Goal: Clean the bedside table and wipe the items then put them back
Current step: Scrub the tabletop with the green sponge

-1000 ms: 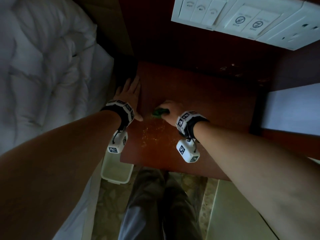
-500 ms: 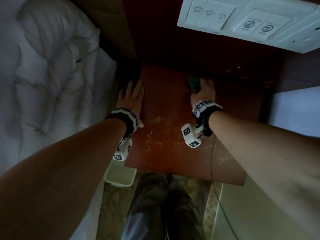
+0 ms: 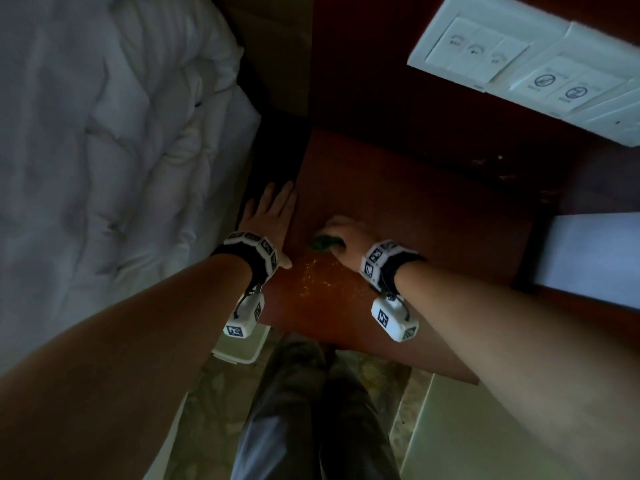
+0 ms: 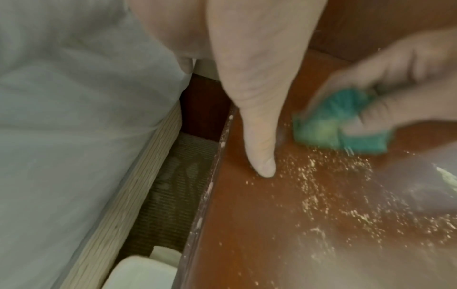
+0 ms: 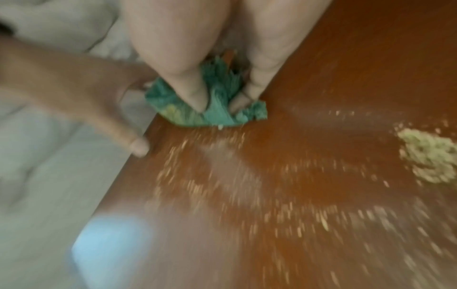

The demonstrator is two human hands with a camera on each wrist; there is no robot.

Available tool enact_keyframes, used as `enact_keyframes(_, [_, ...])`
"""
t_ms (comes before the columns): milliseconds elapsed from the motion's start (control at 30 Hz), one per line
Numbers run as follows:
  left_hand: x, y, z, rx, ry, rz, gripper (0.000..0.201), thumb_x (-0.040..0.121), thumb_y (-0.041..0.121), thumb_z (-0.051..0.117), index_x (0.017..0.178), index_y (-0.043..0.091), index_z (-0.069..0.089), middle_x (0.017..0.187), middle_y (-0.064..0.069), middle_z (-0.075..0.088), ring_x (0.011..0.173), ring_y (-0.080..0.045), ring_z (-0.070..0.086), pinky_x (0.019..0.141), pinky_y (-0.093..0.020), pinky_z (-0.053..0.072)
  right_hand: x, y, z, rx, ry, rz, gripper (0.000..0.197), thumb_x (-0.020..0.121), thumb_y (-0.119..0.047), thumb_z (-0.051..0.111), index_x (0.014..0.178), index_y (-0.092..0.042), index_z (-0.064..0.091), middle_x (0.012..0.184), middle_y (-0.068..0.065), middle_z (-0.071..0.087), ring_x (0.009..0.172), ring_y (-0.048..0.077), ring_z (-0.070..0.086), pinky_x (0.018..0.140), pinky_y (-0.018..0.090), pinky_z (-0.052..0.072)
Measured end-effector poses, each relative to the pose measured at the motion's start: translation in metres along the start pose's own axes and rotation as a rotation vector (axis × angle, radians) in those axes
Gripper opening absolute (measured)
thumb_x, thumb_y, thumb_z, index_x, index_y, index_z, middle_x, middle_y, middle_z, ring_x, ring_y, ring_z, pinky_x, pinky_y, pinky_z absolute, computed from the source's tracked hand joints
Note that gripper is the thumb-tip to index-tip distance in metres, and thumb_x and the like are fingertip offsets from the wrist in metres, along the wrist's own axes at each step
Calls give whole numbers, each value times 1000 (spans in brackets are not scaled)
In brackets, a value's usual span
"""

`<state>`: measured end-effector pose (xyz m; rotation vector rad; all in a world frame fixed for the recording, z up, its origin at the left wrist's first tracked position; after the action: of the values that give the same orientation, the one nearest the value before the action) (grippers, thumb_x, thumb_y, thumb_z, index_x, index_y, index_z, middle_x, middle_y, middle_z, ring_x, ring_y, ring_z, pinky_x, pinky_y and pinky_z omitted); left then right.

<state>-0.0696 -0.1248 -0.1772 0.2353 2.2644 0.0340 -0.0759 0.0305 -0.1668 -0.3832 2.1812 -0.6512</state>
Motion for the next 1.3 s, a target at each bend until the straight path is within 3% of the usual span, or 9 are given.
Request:
enact_keyframes(133, [-2, 1, 3, -11, -35, -11, 148, 58, 50, 87, 150, 16, -25, 157, 1, -29, 146, -29, -21, 118, -54, 10, 0, 3, 5, 144, -35, 99, 24, 92, -18, 58, 111, -28, 68, 117, -3, 58, 97, 19, 62, 75, 30, 54])
enact_keyframes(333, [-3, -4, 6, -83, 2, 1, 151, 54, 45, 90, 150, 23, -24, 159, 2, -23, 147, -29, -17, 116, -57, 8, 34, 24, -92, 218, 648, 332, 34, 95, -18, 49, 127, -17, 60, 136, 12, 46, 120, 33, 51, 98, 38, 47])
enact_keyframes(433, [-4, -5, 6, -86, 19, -3, 151, 53, 45, 91, 150, 25, -23, 160, 1, -21, 147, -29, -16, 115, -58, 9, 58, 26, -86, 246, 505, 354, 39, 95, -17, 47, 132, -23, 58, 145, 7, 38, 124, 28, 49, 105, 37, 43])
enact_keyframes(567, [-4, -7, 7, -97, 15, -20, 150, 53, 46, 90, 151, 26, -22, 160, 0, -19, 147, -30, -16, 115, -59, 10, 50, -6, -52, 76, 348, 85, 41, 95, -8, 48, 128, -27, 60, 136, -6, 45, 110, 15, 51, 89, 19, 40])
enact_keyframes(700, [-5, -5, 4, -96, -4, -42, 150, 55, 43, 90, 150, 26, -23, 160, 0, -19, 147, -30, -16, 116, -58, 10, 27, -20, -7, -27, 120, -33, 39, 95, -10, 51, 126, -32, 61, 131, -10, 48, 105, 15, 55, 87, 26, 48])
enact_keyframes(867, [-6, -5, 3, -56, 43, -49, 151, 52, 50, 89, 150, 26, -23, 161, 1, -13, 148, -32, -12, 117, -57, 15, 2, -21, 42, -135, -85, -90, 38, 94, -9, 52, 124, -30, 64, 138, -4, 47, 126, 24, 42, 108, 42, 36])
enact_keyframes(1100, [-11, -2, 8, -129, 21, -63, 145, 57, 45, 89, 151, 29, -21, 162, 2, -9, 148, -32, -2, 114, -57, 20, 5, -24, 30, 4, -107, -20, 33, 94, -8, 52, 115, -26, 69, 122, -5, 54, 108, 16, 54, 88, 28, 47])
enact_keyframes(1200, [-25, -4, 18, -156, 2, -51, 140, 60, 41, 88, 152, 28, -17, 161, 3, -11, 148, -31, -1, 113, -57, 20, 3, -19, -2, 164, 99, 89, 27, 94, -15, 53, 114, -27, 68, 113, -6, 58, 93, 14, 60, 71, 26, 51])
enact_keyframes(1300, [-37, -10, 36, -158, -2, -20, 145, 55, 43, 90, 151, 31, -19, 158, 5, -22, 148, -30, -8, 115, -58, 12, 0, -7, -42, 129, 353, 193, 31, 97, -20, 49, 125, -24, 62, 129, -1, 52, 96, 15, 56, 69, 19, 45])
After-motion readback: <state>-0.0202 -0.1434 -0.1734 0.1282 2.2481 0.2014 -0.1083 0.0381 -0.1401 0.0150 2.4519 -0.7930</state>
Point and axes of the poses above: each hand's wrist, its own x-axis towards the middle knuckle, its own z-axis out of the palm, y = z × x, the point moved 7 cm from there along x, towards the middle knuckle
